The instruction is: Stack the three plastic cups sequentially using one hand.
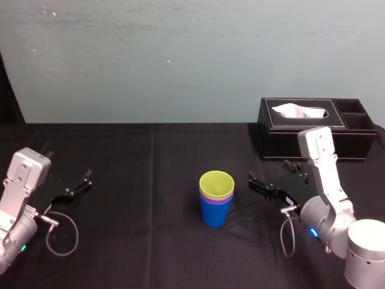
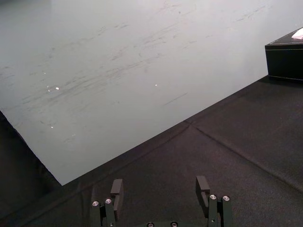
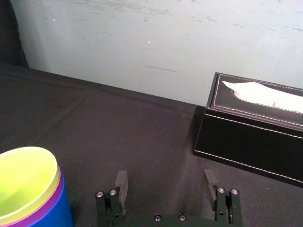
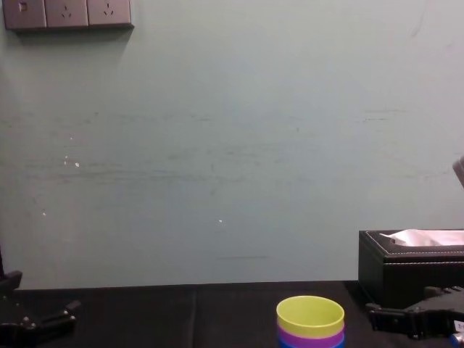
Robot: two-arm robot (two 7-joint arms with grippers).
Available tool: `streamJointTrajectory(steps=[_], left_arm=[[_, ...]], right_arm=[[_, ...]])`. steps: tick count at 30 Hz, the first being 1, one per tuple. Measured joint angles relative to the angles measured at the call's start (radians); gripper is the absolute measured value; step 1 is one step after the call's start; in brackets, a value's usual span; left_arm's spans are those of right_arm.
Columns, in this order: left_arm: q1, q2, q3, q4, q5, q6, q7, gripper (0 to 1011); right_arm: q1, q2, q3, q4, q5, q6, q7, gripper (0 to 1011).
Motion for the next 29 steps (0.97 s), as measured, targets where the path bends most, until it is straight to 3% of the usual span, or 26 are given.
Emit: streamJointTrajectory(steps=[29], left_arm=[[0.0, 0.0, 0.0, 0.0, 0.0, 0.0, 0.0, 1000]], right_arm=[[0.0, 0.0, 0.0, 0.0, 0.0, 0.0, 0.0, 1000]])
